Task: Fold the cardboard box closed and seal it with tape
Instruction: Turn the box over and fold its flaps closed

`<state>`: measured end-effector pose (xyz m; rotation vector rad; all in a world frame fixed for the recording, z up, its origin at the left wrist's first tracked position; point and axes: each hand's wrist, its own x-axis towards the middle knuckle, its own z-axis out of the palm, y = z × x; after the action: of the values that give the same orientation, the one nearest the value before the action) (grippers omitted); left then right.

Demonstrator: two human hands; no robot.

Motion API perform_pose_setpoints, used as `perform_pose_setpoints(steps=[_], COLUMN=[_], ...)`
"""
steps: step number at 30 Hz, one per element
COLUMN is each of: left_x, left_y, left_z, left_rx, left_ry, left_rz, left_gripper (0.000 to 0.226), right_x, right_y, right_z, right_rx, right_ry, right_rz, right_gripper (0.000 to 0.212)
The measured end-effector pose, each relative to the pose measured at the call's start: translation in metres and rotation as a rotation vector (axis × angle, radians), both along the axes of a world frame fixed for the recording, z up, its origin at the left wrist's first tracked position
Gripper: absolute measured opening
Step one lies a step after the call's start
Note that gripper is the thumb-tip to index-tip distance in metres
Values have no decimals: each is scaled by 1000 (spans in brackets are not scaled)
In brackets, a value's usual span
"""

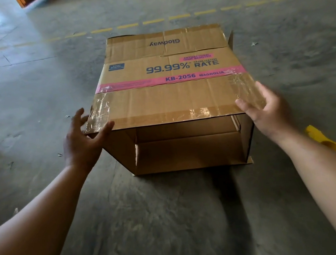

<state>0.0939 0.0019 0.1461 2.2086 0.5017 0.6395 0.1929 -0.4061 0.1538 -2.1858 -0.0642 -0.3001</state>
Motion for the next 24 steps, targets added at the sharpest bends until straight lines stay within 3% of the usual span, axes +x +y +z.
perform_pose_setpoints(steps=[3, 5, 9, 12, 15, 24], left_x=[-8, -10, -11, -12, -12, -6], left_y=[-7, -12, -16, -17, -13, -14], left_z=[-13, -20, -44, -61, -76, -93], left_rx=[-196, -259, -307, -258, -211, -208], left_ry=[-19, -22, -13, 50, 112, 191], left_rz=[-2, 23, 35, 42, 58, 42], left_gripper=[95, 88, 43, 24, 24, 26], right_x=[-19, -27, -32, -29, -23, -26], right_y=[3, 5, 13, 14, 10, 6], right_z=[-12, -21, -39, -53, -68, -86], right_rx=[208, 224, 276, 209, 78, 75], right_ry=[-8, -16, 40, 128, 136, 264], right_rz=[-31, -51, -85, -114, -156, -109], right_gripper=[114, 119, 83, 54, 45, 43])
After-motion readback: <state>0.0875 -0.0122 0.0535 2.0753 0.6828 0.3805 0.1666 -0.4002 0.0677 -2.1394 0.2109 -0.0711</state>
